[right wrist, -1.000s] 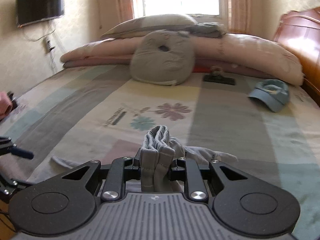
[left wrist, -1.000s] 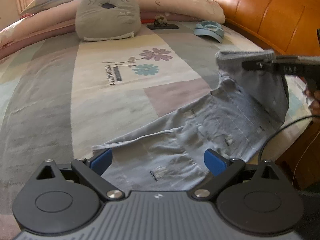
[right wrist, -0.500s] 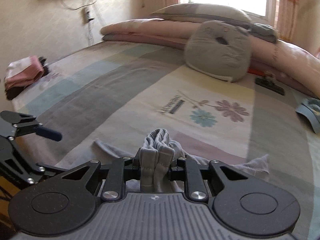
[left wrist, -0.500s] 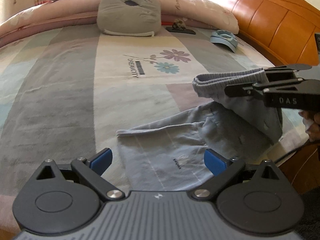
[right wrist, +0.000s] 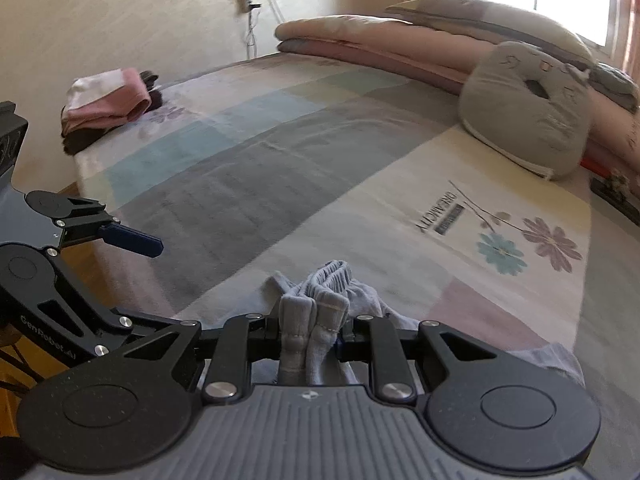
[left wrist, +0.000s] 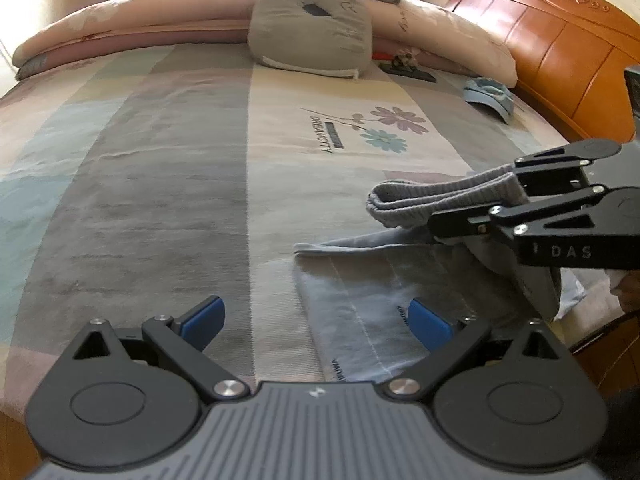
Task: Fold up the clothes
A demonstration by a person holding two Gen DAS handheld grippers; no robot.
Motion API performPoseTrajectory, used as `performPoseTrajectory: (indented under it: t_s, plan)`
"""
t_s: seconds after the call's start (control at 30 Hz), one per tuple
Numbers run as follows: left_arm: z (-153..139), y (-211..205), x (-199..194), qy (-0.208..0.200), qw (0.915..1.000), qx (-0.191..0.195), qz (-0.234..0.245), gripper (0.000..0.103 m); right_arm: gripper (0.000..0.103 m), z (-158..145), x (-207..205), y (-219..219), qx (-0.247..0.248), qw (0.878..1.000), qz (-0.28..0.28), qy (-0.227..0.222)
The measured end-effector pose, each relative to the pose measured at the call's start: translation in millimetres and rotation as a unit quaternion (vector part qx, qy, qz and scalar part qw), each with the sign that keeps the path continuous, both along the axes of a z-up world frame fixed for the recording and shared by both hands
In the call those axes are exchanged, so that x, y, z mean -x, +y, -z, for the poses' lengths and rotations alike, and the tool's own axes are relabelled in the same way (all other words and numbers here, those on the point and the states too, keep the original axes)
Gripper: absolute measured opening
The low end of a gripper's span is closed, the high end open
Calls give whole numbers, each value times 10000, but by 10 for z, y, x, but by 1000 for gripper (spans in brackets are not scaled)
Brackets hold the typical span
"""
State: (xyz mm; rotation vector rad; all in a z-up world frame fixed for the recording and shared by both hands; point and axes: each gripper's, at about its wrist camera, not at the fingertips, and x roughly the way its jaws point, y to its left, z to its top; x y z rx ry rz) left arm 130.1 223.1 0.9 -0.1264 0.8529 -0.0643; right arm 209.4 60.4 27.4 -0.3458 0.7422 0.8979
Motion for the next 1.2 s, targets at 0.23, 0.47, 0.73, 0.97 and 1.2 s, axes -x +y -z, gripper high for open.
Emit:
performPoseTrajectory:
  t_s: [0.23, 0.47, 0.73, 0.97, 1.2]
  plan:
    - [62, 112, 101, 55, 9996, 26, -275, 98, 25, 69, 11, 241, 196, 9993, -308, 74]
    - [84, 211, 209, 40, 9985, 96, -542, 98, 26, 167, 12, 439, 356, 9976, -552, 225]
    - [110, 259, 252, 88, 9977, 84, -674, 98, 27, 278, 21, 544, 411, 9959, -692, 405]
    - [132, 262, 304, 154, 9974, 72, -701, 98, 46, 357, -2, 549, 171, 9902, -891, 1065]
    - [93, 276, 321, 47, 9976, 128, -682, 98, 46, 258, -114, 276, -162, 9905, -654, 1197]
